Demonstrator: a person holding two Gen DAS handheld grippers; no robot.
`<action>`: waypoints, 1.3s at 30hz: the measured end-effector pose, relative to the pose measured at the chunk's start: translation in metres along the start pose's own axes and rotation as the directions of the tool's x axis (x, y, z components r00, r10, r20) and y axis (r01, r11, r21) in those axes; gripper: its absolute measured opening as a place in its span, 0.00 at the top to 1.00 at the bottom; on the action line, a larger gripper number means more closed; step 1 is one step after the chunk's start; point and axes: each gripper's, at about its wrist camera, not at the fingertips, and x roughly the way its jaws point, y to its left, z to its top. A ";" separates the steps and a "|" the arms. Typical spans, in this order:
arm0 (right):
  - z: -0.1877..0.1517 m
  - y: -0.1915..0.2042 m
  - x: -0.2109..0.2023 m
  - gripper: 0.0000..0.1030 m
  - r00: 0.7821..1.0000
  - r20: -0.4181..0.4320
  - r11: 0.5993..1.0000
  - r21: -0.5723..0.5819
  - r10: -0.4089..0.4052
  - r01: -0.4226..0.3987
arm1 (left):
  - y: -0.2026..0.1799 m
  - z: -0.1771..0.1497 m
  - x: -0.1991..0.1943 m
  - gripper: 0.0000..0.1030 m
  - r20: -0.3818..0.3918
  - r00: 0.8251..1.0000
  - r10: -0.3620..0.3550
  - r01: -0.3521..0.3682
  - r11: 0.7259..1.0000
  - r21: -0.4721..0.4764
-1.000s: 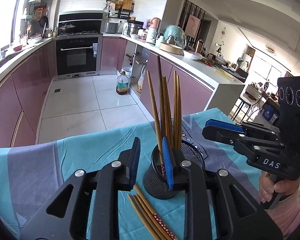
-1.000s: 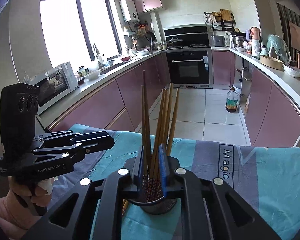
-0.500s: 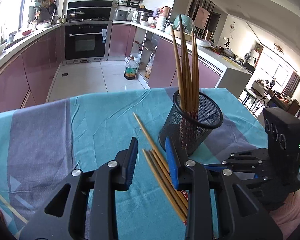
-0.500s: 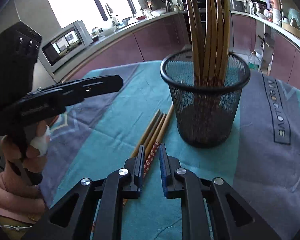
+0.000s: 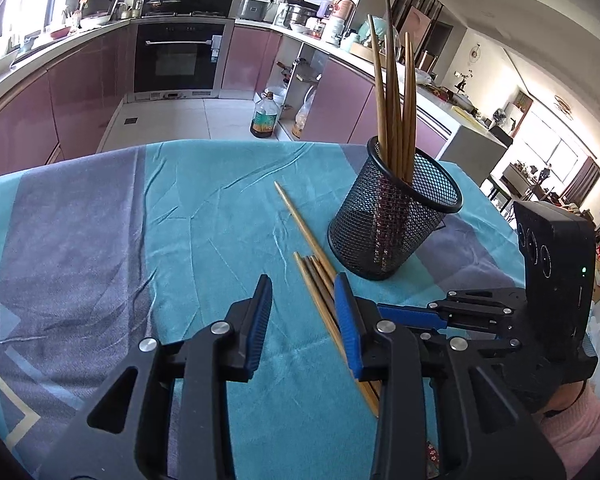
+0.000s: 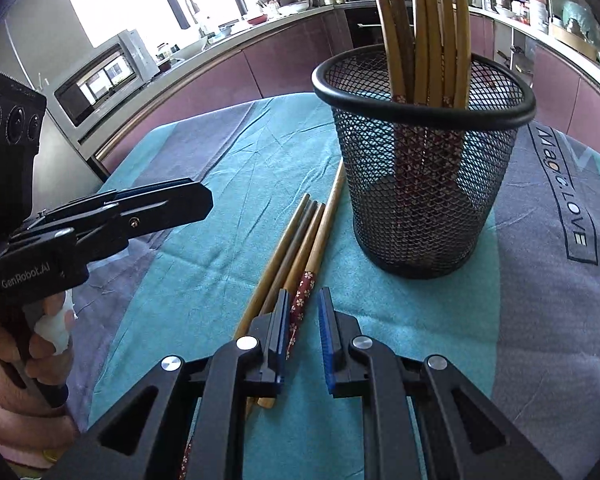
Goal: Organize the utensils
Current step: 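Release the chopsticks and lower both grippers to the remaining chopsticks on the cloth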
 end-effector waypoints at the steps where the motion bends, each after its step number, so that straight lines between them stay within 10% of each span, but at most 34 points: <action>1: -0.001 0.001 0.002 0.90 1.000 -0.006 1.000 0.008 -0.003 0.003 | 0.000 -0.001 0.001 0.68 -0.002 1.000 -0.003 0.003 1.000 0.000; 18: -0.057 0.006 -0.037 0.91 0.993 -0.086 0.997 0.032 0.076 -0.073 | -0.008 -0.025 0.013 0.67 -0.058 0.998 -0.024 0.025 0.999 0.028; 39: -0.011 0.001 -0.007 0.87 0.999 0.032 1.000 -0.012 -0.017 0.018 | -0.031 -0.043 0.039 0.68 -0.130 0.991 0.032 -0.016 0.992 0.125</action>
